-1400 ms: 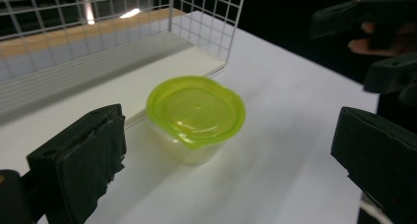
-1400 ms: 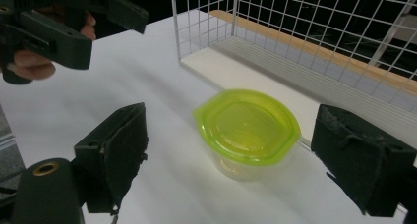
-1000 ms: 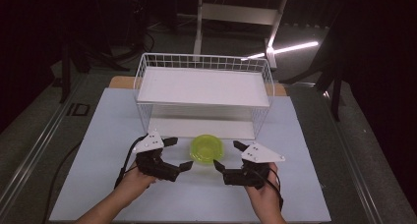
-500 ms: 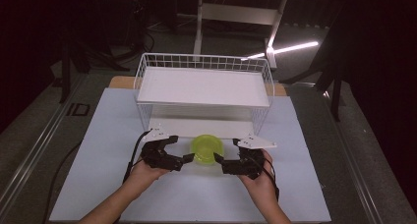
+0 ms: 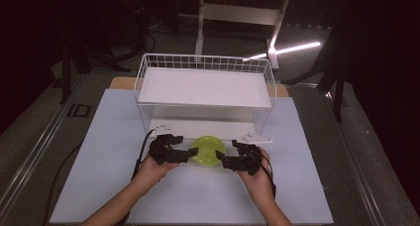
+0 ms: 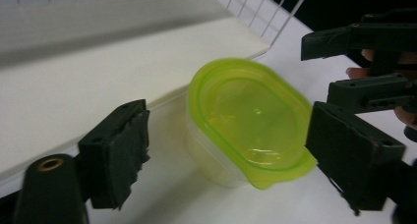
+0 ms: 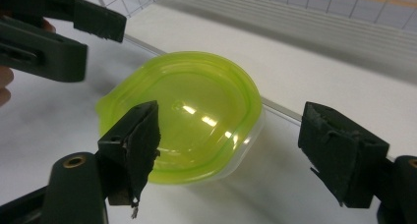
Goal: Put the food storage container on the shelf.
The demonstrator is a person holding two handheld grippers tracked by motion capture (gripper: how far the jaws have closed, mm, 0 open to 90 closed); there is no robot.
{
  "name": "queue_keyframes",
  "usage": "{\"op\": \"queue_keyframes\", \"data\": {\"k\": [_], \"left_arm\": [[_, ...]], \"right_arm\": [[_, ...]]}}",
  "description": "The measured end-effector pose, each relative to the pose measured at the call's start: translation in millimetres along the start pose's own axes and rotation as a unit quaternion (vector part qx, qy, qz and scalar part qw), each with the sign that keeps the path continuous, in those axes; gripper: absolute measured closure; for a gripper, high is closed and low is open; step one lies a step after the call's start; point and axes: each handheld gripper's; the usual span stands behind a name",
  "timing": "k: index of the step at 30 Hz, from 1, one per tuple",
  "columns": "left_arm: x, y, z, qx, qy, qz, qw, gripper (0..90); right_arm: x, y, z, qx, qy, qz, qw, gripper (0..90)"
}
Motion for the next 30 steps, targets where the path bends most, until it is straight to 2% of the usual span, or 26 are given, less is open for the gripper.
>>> {"op": "queue_keyframes", "data": {"k": [4, 5, 6, 8, 9, 11, 16, 18, 20, 26, 30], "left_arm": [[-6.4, -1.8, -1.8, 0.024, -0.014, 0.01, 0.9996, 27.6], [-6.4, -1.8, -1.8, 0.024, -0.014, 0.01, 0.9996, 30.5], [-8.8, -3.7, -3.0, 0.036, -0.02, 0.011, 0.9991, 30.5], [-11.0, -4.6, -4.0, 0.042, -0.028, 0.009, 0.9987, 34.8], [-12.5, -4.7, -5.1, 0.041, -0.033, 0.009, 0.9986, 35.2], [-14.0, -4.6, -7.1, 0.042, -0.036, -0.003, 0.9985, 43.9], [-16.4, -4.5, -9.7, 0.05, -0.044, -0.019, 0.9976, 55.1], [-16.3, -3.8, -9.5, 0.05, -0.048, -0.024, 0.9973, 57.2], [-15.9, -2.4, -9.2, 0.046, -0.052, -0.023, 0.9973, 59.0], [-13.8, -0.1, -11.5, 0.047, -0.053, -0.026, 0.9971, 62.8], [-11.8, 3.8, -13.3, 0.043, -0.056, -0.029, 0.9971, 66.3]], "right_arm": [[-6.1, 2.8, 0.5, -0.014, -0.001, 0.004, 0.9999, 26.7], [-6.1, 2.8, 0.5, -0.014, -0.001, 0.004, 0.9999, 26.7], [-7.7, 3.3, 0.7, -0.016, -0.003, 0.006, 0.9999, 27.2], [-10.7, 3.7, 1.0, -0.012, -0.009, 0.001, 0.9999, 29.3], [-11.5, 4.2, 0.8, -0.013, -0.01, 0.0, 0.9999, 31.0], [-12.8, 6.1, -0.3, -0.02, -0.013, 0.001, 0.9997, 32.4], [-16.0, 11.7, -4.6, -0.041, -0.019, 0.008, 0.9989, 35.0], [-17.2, 12.4, -5.9, -0.044, -0.026, 0.011, 0.9986, 38.3], [-16.9, 13.2, -6.4, -0.057, -0.028, 0.024, 0.9977, 41.4], [-15.1, 13.7, -7.7, -0.071, -0.037, 0.047, 0.9957, 41.5], [-12.1, 12.0, -8.5, -0.088, -0.045, 0.069, 0.9928, 50.0]]}}
Point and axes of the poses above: each handheld gripper's, and its own axes: x roughly backward along the jaws, z roughly out of its top, y roughly to its right, and after that the axes turned 6 degrees about x, right-handed
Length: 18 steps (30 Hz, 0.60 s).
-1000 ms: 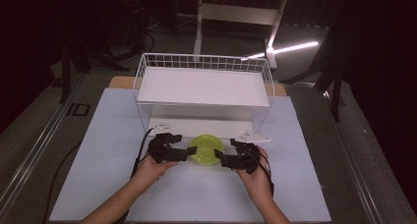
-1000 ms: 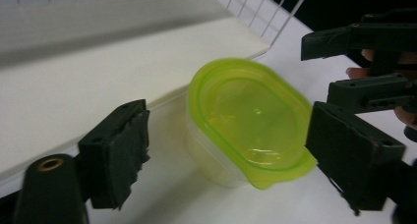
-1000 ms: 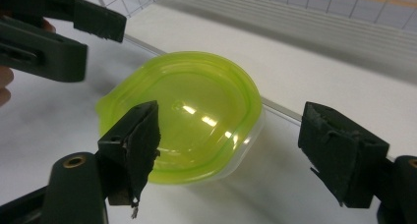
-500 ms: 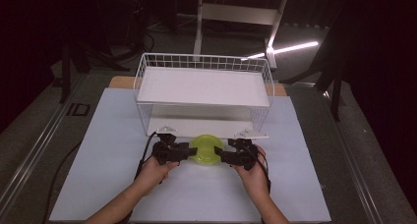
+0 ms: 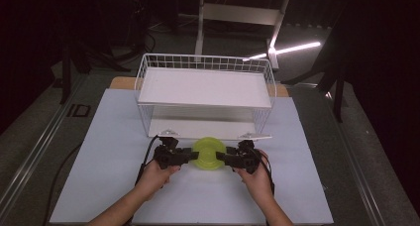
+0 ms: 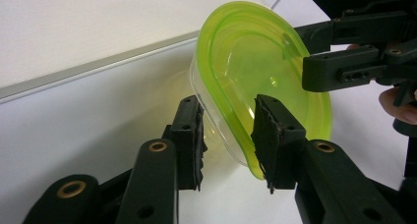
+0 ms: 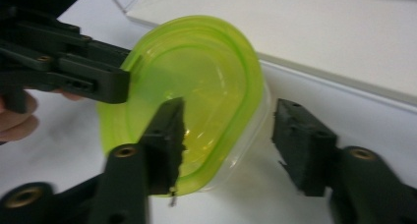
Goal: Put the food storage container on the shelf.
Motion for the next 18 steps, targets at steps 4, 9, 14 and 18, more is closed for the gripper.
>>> {"op": "queue_keyframes", "data": {"k": [4, 9, 14, 18], "left_arm": [[2.6, 2.3, -4.3, -0.008, -0.005, -0.001, 1.0, 69.5], [5.9, 6.6, -11.0, -0.005, -0.014, -0.001, 0.9999, 72.4], [10.9, 9.0, -16.2, -0.007, -0.013, 0.022, 0.9996, 80.7], [14.8, 9.1, -17.1, 0.011, -0.017, 0.017, 0.9996, 80.7]], "right_arm": [[3.5, -5.5, -0.2, -0.007, -0.012, 0.01, 0.9999, 56.5], [8.8, -12.2, -2.7, -0.016, -0.011, 0.012, 0.9997, 63.8], [10.3, -21.8, -6.4, -0.017, -0.025, -0.003, 0.9995, 71.3], [12.8, -28.8, -6.0, -0.013, -0.015, -0.012, 0.9997, 73.9]]}}
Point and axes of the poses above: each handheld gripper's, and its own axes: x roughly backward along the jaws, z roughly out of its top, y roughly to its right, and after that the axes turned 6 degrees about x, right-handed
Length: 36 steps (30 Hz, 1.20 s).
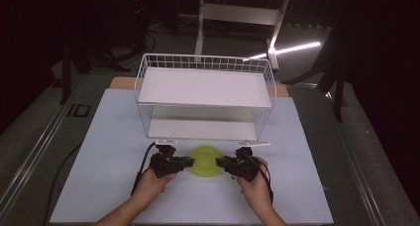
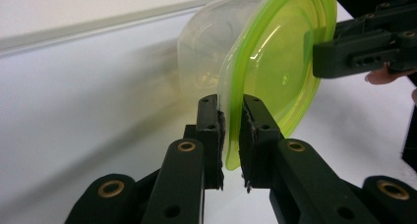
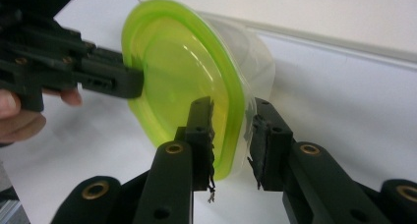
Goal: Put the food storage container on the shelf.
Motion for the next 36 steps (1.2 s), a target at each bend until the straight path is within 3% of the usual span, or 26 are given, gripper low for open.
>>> {"op": "queue_keyframes", "data": {"k": [1, 3, 8, 15, 24, 36], "left_arm": [[2.1, -0.1, 0.9, 0.0, 0.002, -0.008, 1.0, 81.2], [6.6, 4.6, 2.8, -0.014, 0.016, 0.003, 0.9998, 81.2], [15.0, 6.0, 10.1, -0.023, 0.046, -0.001, 0.9987, 81.4], [17.9, 2.8, 19.0, -0.031, 0.084, 0.008, 0.996, 81.4], [5.2, -6.2, 26.8, -0.036, 0.082, 0.048, 0.9948, 81.1], [-11.6, -17.3, 32.5, -0.022, 0.075, 0.06, 0.9951, 81.0]], "right_arm": [[1.7, -0.5, 1.2, 0.002, 0.006, -0.001, 1.0, 80.1], [5.3, -0.6, 5.1, 0.002, 0.017, -0.005, 0.9998, 80.1], [12.5, -7.9, 16.7, 0.029, 0.041, -0.023, 0.9985, 80.2], [10.5, -6.0, 30.3, 0.028, 0.057, -0.024, 0.9977, 80.2], [-3.9, 0.6, 34.6, 0.018, 0.053, -0.037, 0.9977, 80.0], [-24.0, 13.9, 36.1, 0.018, 0.044, -0.06, 0.9971, 79.3]]}}
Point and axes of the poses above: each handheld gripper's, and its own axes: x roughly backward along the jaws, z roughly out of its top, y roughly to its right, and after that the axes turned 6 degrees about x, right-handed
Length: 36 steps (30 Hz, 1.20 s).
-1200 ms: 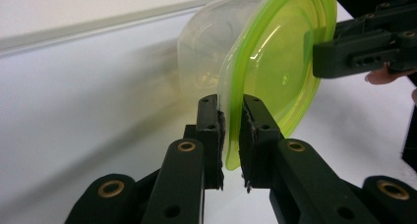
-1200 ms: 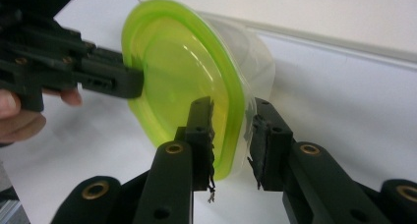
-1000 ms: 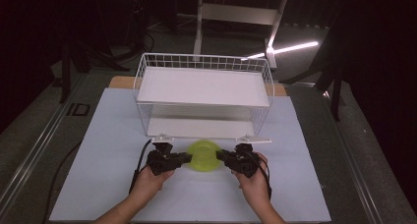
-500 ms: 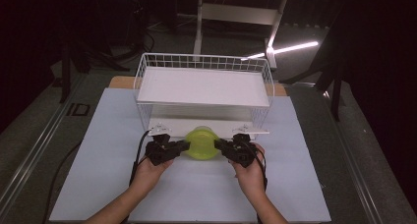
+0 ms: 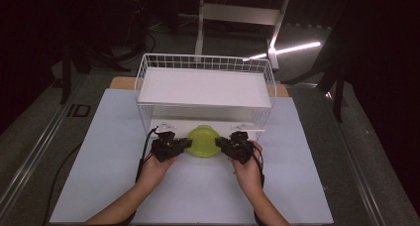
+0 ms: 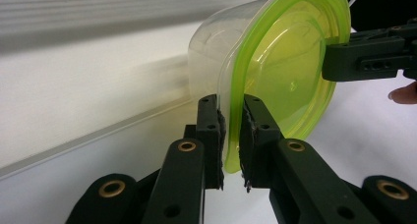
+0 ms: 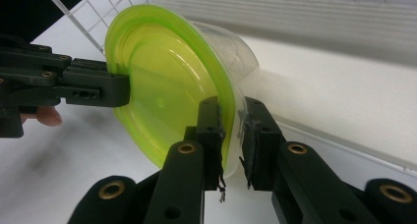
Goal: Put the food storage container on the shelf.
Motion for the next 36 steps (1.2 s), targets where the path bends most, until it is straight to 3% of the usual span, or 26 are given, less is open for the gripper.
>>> {"op": "queue_keyframes", "data": {"k": [9, 21, 25, 28, 36], "left_arm": [[-9.9, -8.0, 5.5, -0.002, 0.001, 0.007, 1.0, 80.9], [-14.3, -15.8, 16.1, 0.005, 0.025, -0.008, 0.9996, 79.4], [-15.1, -19.8, 17.7, 0.011, 0.035, -0.008, 0.9993, 77.6], [-16.4, -21.3, 19.1, 0.005, 0.046, -0.002, 0.9989, 76.6], [-23.1, -23.9, 23.6, 0.013, 0.068, 0.008, 0.9976, 70.0]], "right_arm": [[-11.1, 6.3, 1.6, -0.004, -0.001, -0.008, 1.0, 79.1], [-17.5, 11.5, 11.8, -0.008, 0.015, -0.018, 0.9997, 77.1], [-20.1, 11.6, 15.8, 0.002, 0.021, -0.02, 0.9996, 75.6], [-22.2, 13.8, 19.0, 0.003, 0.026, -0.022, 0.9994, 74.0], [-29.2, 15.4, 23.2, 0.029, 0.036, -0.055, 0.9974, 66.3]]}}
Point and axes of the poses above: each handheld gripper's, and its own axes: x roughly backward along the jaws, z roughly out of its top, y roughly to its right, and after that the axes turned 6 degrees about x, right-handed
